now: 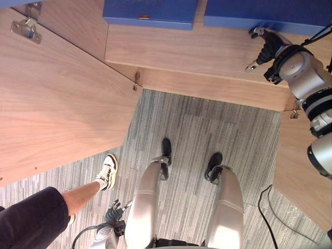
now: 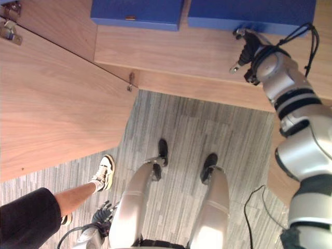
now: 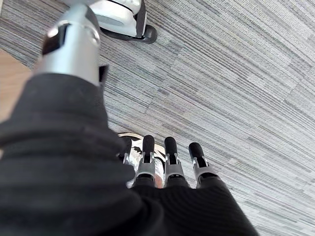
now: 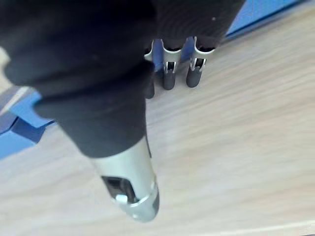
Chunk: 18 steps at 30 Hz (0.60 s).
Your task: Walk over to the cabinet, pick up the folder, carry it to the office cabinet, place the folder inside the office cabinet, then close the office cabinet door
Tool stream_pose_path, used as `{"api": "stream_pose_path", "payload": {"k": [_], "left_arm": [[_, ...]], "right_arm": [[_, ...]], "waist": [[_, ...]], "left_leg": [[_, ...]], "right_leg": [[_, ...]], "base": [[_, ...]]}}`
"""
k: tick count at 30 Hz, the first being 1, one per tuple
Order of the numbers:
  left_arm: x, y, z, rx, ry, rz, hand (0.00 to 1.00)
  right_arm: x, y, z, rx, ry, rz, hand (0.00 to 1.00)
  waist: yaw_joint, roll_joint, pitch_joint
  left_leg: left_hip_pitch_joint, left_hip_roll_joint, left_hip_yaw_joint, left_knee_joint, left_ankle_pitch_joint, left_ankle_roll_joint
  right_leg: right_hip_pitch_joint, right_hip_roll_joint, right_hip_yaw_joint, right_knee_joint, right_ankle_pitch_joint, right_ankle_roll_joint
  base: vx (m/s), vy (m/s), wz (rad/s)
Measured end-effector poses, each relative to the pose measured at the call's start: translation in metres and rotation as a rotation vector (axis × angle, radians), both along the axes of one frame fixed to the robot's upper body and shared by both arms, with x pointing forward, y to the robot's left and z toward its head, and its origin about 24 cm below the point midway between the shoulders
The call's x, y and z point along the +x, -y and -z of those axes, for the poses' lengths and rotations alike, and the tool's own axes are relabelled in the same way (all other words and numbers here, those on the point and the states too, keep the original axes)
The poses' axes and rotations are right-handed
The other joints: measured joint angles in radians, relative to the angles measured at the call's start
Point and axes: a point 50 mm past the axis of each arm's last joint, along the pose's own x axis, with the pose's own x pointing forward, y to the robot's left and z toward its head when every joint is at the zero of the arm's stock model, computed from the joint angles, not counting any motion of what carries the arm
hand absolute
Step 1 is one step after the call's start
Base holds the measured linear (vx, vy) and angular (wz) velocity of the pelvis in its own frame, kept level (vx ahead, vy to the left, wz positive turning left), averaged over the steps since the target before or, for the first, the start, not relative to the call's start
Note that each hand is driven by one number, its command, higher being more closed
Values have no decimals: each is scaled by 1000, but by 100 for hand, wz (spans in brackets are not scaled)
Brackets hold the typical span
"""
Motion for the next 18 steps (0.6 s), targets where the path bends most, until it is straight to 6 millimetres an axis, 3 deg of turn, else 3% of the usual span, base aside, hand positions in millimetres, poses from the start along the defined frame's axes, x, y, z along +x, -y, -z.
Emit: {"api": "stream_pose_path", "payload": {"k": [4, 10, 16, 18], "left_arm": [[5, 0, -4, -7, 39, 20, 0], [6, -1, -5, -6, 45, 31, 0], [10, 0, -1, -13, 24, 18, 0], [15, 5, -1, -28, 30, 10, 0]], "right_arm": [[0, 3, 36, -104, -136, -3, 0], [-1, -3, 84, -102, -300, -22, 0], [-7, -18, 156, -11, -498, -16, 0], [-14, -25, 190, 124, -557, 9, 0]], "waist": [[1, -6, -18], [1, -21, -41], [2, -34, -60], [2, -39, -67]], "left_leg": [[105, -4, 5, -143, 59, -6], [259, 6, 15, -346, 142, -22], [418, 21, 56, -429, 153, -25], [485, 21, 63, -449, 153, -25]], "right_leg": [[96, 14, -31, -116, 42, 5], [228, 54, -68, -270, 98, 7], [389, 85, -80, -383, 139, 18], [460, 91, -83, -413, 144, 24]], "base": [[104, 46, -1], [115, -5, -6], [105, 9, -16], [73, 1, -4]]}}
